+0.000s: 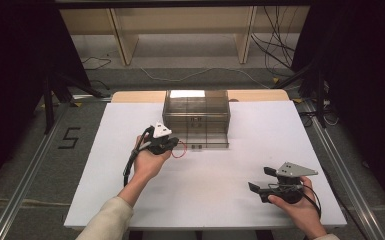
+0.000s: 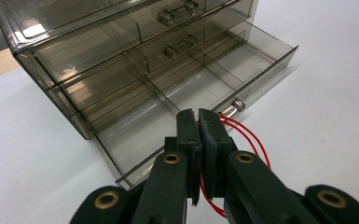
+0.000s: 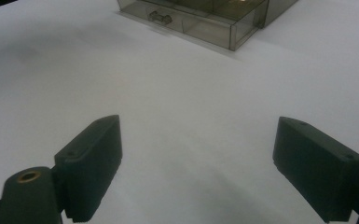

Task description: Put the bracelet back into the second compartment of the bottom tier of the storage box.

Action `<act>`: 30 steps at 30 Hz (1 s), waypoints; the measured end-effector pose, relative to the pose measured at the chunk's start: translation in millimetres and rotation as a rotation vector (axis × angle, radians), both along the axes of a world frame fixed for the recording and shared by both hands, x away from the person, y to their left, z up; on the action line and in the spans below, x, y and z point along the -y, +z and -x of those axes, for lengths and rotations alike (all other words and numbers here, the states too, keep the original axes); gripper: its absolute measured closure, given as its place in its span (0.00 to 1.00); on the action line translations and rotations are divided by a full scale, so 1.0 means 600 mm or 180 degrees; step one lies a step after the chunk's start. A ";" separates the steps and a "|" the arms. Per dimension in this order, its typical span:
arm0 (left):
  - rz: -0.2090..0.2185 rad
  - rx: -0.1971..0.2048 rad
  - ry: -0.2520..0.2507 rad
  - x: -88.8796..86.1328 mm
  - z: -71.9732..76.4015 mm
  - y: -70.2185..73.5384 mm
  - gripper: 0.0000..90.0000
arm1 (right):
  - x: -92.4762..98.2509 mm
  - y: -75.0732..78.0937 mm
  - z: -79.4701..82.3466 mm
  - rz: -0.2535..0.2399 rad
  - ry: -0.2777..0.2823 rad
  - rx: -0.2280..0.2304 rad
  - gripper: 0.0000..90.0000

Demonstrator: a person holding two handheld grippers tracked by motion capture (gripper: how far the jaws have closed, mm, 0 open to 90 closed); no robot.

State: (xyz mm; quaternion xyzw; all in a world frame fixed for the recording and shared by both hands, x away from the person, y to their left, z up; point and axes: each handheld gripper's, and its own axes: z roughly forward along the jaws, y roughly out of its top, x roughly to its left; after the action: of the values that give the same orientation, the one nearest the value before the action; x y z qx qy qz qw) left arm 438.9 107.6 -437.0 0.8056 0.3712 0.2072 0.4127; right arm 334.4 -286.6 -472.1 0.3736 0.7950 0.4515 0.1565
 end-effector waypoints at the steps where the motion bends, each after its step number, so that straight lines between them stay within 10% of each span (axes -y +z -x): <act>1: 0.0001 0.0001 -0.0005 0.001 0.000 0.000 0.97 | 0.000 0.000 0.000 0.0000 0.0000 0.0001 0.19; 30: 0.0027 -0.0015 -0.0085 0.045 -0.021 0.000 0.97 | 0.000 -0.001 -0.001 -0.0014 0.0011 0.0007 0.19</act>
State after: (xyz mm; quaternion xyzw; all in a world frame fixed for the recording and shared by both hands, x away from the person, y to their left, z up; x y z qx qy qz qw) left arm 451.3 80.6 -436.8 0.8092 0.3623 0.1982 0.4179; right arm 335.1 -286.5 -472.7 0.3721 0.7945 0.4540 0.1559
